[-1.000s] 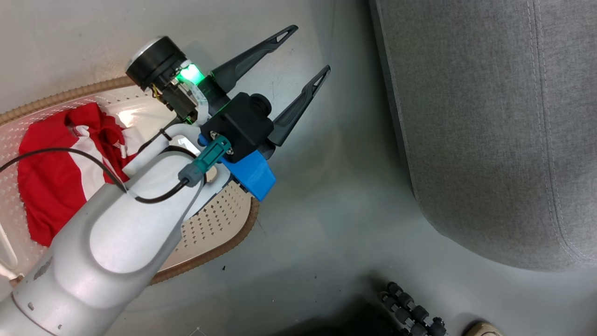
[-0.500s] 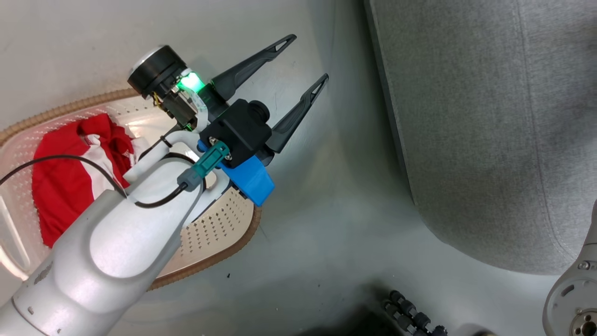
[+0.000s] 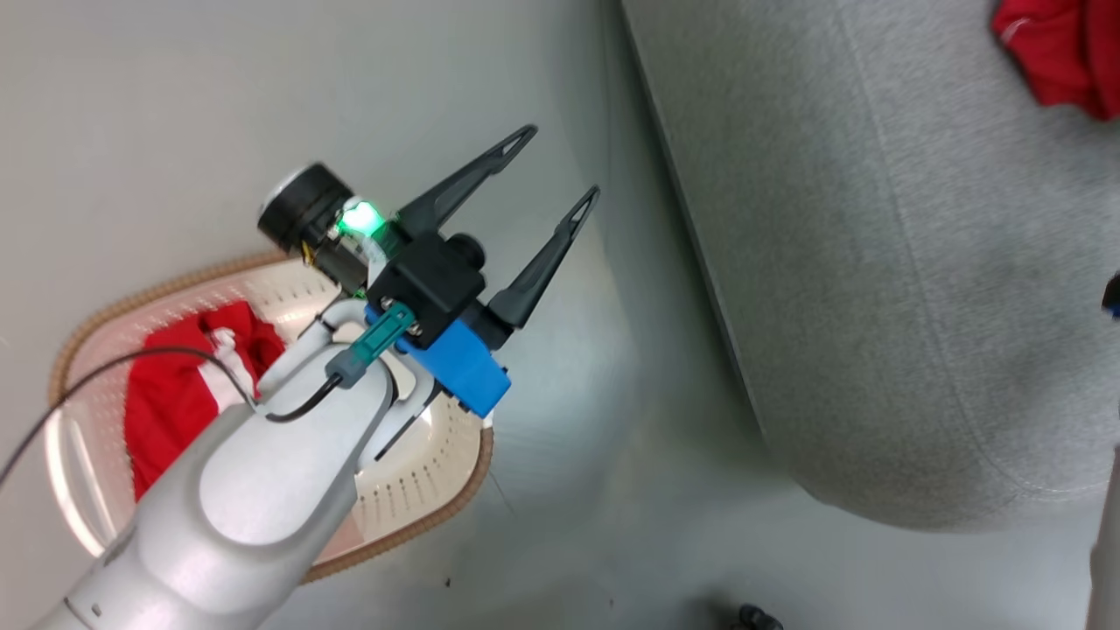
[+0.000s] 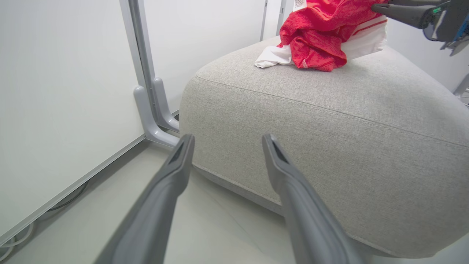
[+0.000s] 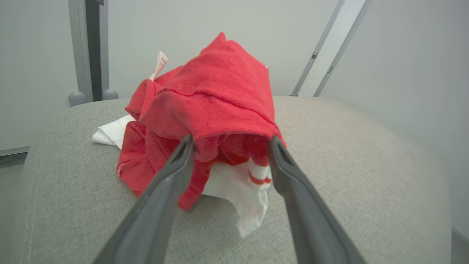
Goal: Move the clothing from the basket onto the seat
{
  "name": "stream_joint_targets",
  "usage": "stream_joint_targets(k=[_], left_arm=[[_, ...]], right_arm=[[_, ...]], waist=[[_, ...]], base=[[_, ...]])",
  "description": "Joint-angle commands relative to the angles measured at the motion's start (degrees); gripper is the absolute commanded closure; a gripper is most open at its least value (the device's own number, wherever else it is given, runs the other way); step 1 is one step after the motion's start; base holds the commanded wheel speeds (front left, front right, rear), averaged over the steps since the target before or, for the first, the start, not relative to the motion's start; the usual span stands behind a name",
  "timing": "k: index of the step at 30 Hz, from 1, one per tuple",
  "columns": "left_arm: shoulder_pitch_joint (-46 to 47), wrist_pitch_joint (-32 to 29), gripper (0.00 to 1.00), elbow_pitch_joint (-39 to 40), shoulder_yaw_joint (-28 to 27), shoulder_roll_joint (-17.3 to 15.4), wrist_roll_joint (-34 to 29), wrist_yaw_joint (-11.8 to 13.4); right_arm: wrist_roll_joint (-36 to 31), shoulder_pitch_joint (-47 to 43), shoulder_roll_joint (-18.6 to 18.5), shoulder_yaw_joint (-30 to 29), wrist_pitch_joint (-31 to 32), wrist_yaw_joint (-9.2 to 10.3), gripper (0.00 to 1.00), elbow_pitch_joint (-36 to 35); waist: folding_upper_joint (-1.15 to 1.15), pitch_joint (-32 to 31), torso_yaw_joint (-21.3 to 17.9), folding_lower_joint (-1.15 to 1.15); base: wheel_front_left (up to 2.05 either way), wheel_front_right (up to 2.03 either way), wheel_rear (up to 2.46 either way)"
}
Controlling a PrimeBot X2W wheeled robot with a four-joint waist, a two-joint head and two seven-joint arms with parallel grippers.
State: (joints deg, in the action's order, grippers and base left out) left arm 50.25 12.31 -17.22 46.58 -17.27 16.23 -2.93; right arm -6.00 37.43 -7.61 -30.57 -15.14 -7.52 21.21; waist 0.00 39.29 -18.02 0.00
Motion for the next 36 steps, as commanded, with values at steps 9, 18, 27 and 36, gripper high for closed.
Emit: stream_joint_targets(k=[9,18,27,36], left_arm=[[-6.6,2.6,0.0,-4.3,-2.3,2.5,3.7,1.9],[-15.1,2.9,0.0,-2.8,-8.9,4.3,5.6,4.2],[-25.0,2.9,0.0,1.8,-21.6,5.8,3.5,5.7],[-34.2,2.9,0.0,4.9,-33.4,8.2,0.3,4.7]], right_arm=[[3.2,-10.8,-4.5,3.9,0.0,0.06,0.0,0.4],[5.1,-18.4,-5.0,9.9,0.0,0.06,0.0,-4.0],[6.4,-23.1,-3.3,20.1,0.0,0.06,0.0,-8.8],[7.9,-26.2,-1.3,27.8,0.0,0.06,0.0,-9.9]], waist=[[0.0,-12.9,1.7,0.0],[0.0,-22.0,4.8,0.0],[0.0,-28.2,10.5,0.0],[0.0,-33.7,15.8,0.0]], base=[[0.0,0.0,0.0],[0.0,0.0,0.0],[0.0,0.0,0.0],[0.0,0.0,0.0]])
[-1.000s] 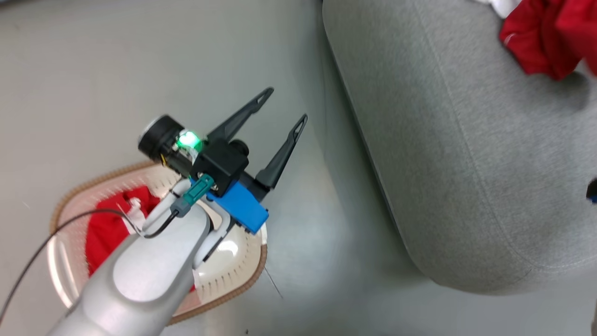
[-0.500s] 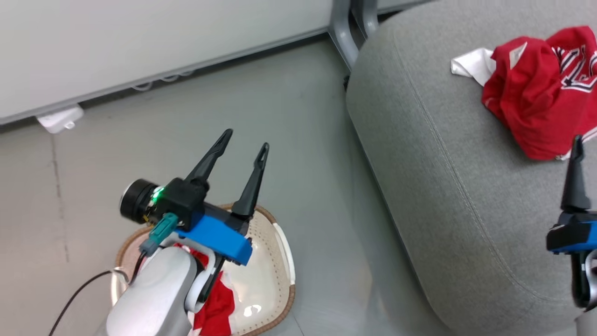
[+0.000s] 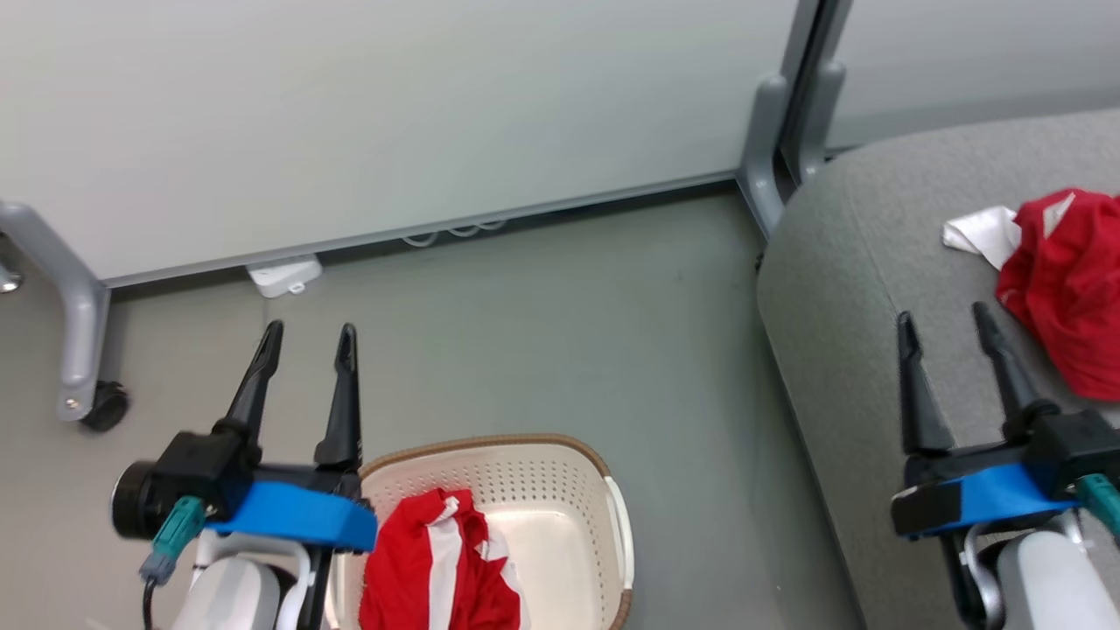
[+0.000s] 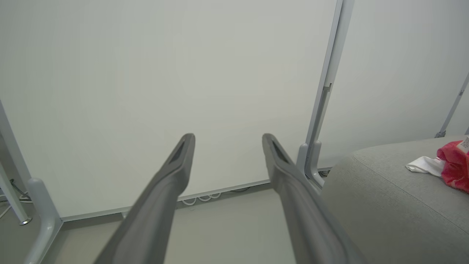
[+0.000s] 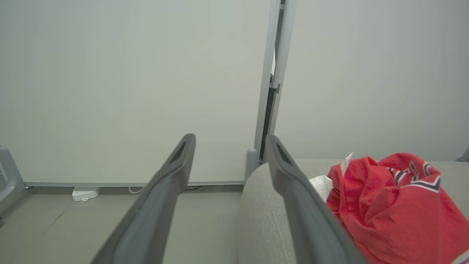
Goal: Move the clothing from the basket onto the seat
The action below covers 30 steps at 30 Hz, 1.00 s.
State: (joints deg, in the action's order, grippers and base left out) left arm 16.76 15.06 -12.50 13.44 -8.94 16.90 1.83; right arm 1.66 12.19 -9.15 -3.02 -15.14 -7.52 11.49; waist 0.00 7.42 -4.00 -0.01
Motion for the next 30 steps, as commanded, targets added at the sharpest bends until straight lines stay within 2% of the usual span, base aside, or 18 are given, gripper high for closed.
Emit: stream_joint_targets(k=[1,7,13,21,30], left_arm=[[-1.6,0.2,0.0,0.4,-1.3,0.1,-0.7,-0.3],[-7.1,0.2,0.0,1.0,-6.7,1.7,-3.2,-2.2],[-11.1,0.2,0.0,1.2,-9.8,3.2,-5.2,-4.7],[-13.7,0.2,0.0,0.2,-11.0,4.7,-7.6,-6.8],[-14.2,0.2,0.0,-1.4,-12.0,5.4,-8.8,-8.1]], right_arm=[[0.6,-1.4,0.5,1.0,0.0,0.06,0.0,-0.1],[1.8,-3.7,2.0,4.6,0.0,0.06,0.0,0.5],[3.7,-6.6,3.0,6.1,0.0,0.06,0.0,1.1],[4.9,-9.4,3.9,5.0,0.0,0.06,0.0,2.4],[4.9,-10.4,4.6,3.9,0.0,0.06,0.0,3.6]], waist=[[0.0,-2.4,2.4,0.01],[0.0,-5.1,5.0,0.01],[0.0,-6.8,7.1,0.01],[0.0,-7.8,8.1,0.01],[0.0,-8.0,7.4,0.01]], base=[[0.0,0.0,0.0],[0.0,0.0,0.0],[0.0,0.0,0.0],[0.0,0.0,0.0],[0.0,0.0,0.0]])
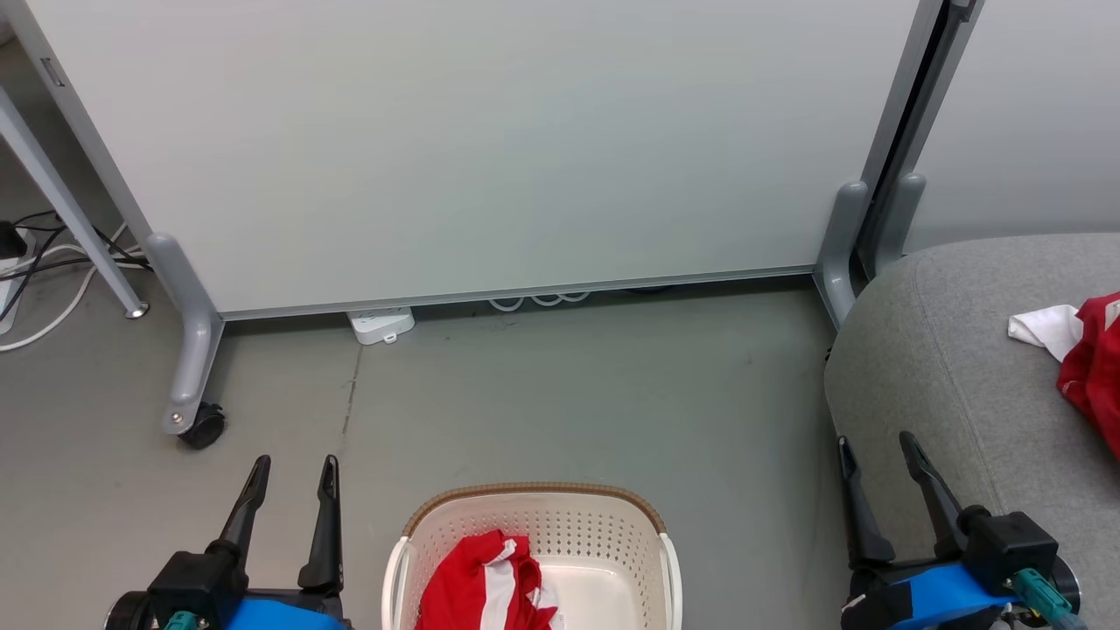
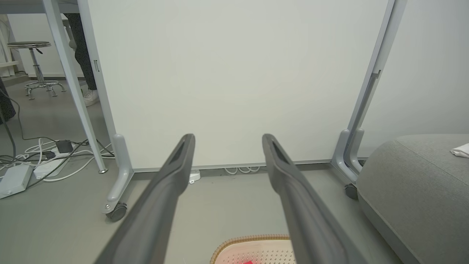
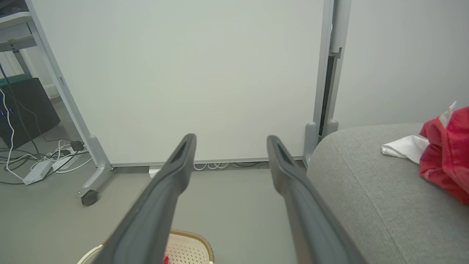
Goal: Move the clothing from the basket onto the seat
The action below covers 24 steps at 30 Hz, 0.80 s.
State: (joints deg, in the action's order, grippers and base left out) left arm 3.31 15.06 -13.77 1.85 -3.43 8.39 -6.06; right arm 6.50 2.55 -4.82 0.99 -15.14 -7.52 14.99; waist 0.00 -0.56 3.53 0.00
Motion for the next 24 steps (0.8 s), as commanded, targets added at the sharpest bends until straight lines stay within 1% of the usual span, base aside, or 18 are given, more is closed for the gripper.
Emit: stream_joint_targets(k=[1,15,21,24], left_arm=[[-0.7,0.2,0.0,-0.2,-0.5,-0.1,-0.4,-0.2],[0.8,0.2,0.0,-1.4,-0.7,0.4,-1.2,-1.0],[5.0,0.2,0.0,-3.7,2.3,0.4,-2.1,-1.2],[8.7,0.2,0.0,-6.2,4.4,-0.3,-2.3,-1.4]], right_arm=[[0.0,-0.8,0.3,-0.1,0.0,0.06,0.0,0.1],[0.0,0.0,0.3,0.1,0.0,0.06,0.0,0.7],[-0.1,1.2,0.4,0.3,0.0,0.06,0.0,0.6],[-0.2,2.9,0.3,0.5,0.0,0.06,0.0,0.0]], waist=[[0.0,0.0,-0.2,0.0],[0.0,0.4,-1.0,0.0],[0.0,1.6,-1.5,0.0],[0.0,3.4,-2.4,0.0]], base=[[0.0,0.0,0.0],[0.0,0.0,0.0],[0.0,0.0,0.0],[0.0,0.0,0.0]])
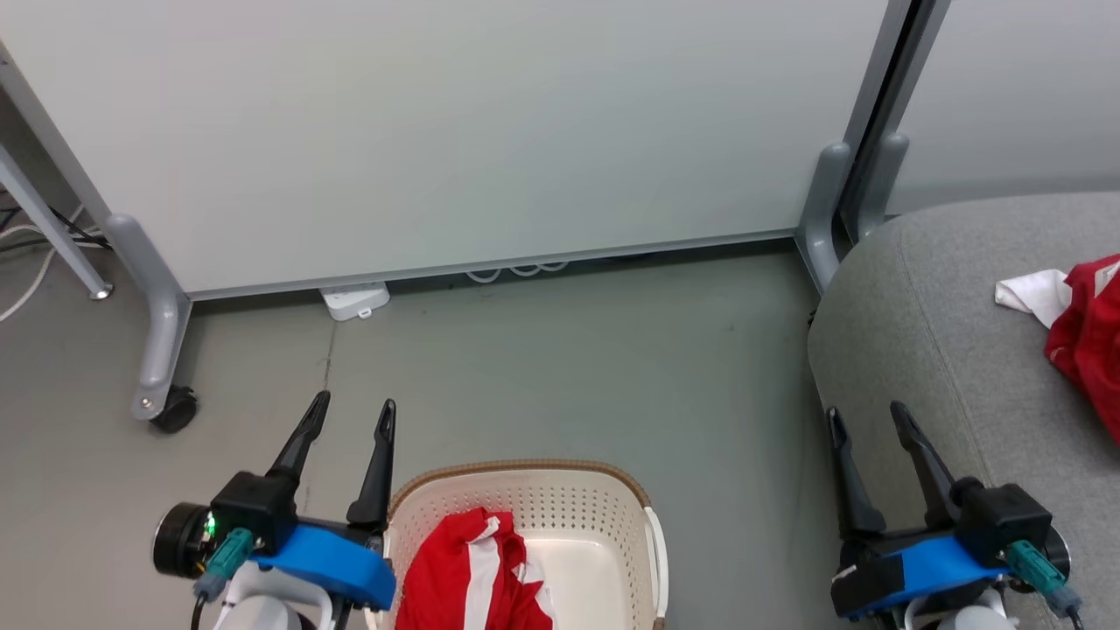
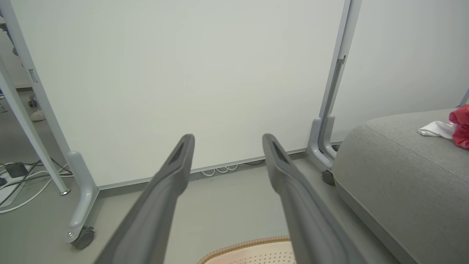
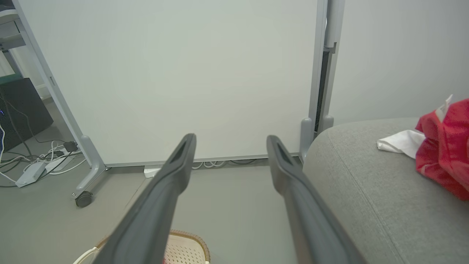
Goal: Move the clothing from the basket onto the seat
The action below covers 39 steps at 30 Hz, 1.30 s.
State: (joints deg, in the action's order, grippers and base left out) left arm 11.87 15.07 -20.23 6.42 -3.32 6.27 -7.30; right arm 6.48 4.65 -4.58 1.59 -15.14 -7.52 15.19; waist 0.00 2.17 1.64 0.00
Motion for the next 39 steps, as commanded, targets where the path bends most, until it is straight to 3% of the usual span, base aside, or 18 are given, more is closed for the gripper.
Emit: stream_joint_targets(k=[1,16,29,39], left_arm=[[1.3,0.2,0.0,-0.8,0.4,-0.9,-0.2,-0.2],[21.5,0.2,0.0,-23.0,15.7,-6.6,2.0,-0.2],[35.6,0.0,0.0,-41.9,29.4,-8.0,1.2,-0.1],[43.2,-1.5,0.0,-50.1,38.9,-8.3,1.3,-0.1]], right_arm=[[-0.3,1.6,0.1,0.3,0.0,0.06,0.0,-0.4],[-1.3,16.0,1.0,2.2,0.0,0.06,0.0,-4.1],[-2.2,24.7,1.6,3.2,0.0,0.06,0.0,-7.2],[-2.9,30.4,1.7,4.2,0.0,0.06,0.0,-9.5]], waist=[[0.0,1.8,-1.1,0.0],[0.0,19.6,-8.3,0.0],[0.0,34.1,-10.7,0.0],[0.0,44.1,-11.5,0.0]], base=[[0.0,0.0,0.0],[0.0,0.0,0.0],[0.0,0.0,0.0],[0.0,0.0,0.0]])
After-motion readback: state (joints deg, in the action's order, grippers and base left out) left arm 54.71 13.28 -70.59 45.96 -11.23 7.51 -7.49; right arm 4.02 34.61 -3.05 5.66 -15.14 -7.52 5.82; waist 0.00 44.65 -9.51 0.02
